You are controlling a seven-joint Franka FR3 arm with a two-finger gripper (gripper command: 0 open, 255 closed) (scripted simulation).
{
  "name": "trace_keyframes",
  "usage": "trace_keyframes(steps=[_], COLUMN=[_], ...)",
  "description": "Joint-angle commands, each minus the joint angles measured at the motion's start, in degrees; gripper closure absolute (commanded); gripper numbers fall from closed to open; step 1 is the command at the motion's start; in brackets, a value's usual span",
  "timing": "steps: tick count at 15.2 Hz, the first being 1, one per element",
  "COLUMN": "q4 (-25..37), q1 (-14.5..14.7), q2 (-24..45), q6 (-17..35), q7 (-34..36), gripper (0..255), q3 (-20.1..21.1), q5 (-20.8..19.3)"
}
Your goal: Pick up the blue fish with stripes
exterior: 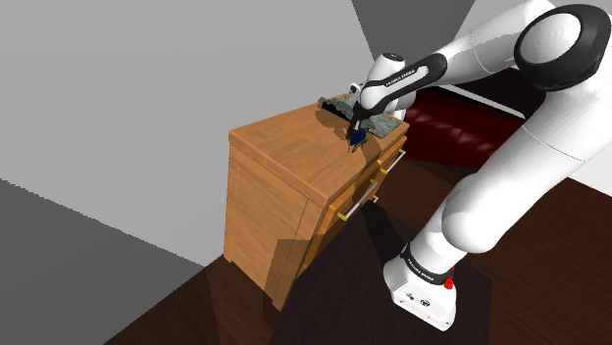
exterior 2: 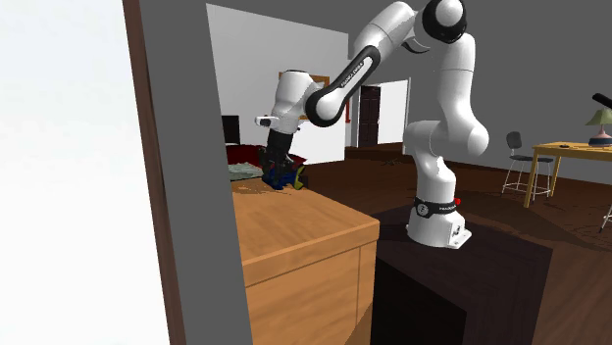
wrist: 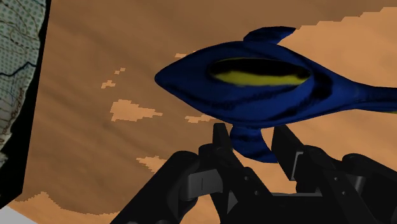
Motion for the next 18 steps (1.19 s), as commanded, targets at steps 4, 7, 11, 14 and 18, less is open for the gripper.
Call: trace_keyframes(steps=[4,7,11,14,18], q4=[0.7,1.7,3.2,4.4,5.4], q1=[-0.1,-0.2,-0.3,-0.4,-0.4], q2=[-2.0,-3.7,-5.8,-7.2,-8.1], q6=[-2.7,-5.3,-8.7,-11.2,-13.0], q7=[0.4,0.8,1.0,1.1,1.1], gripper=[255,255,255,255,255], q3=[0.3,0.6,1.1,1.5,1.7], q5=[-0.9,-1.6,-2.1,-2.4,-2.5])
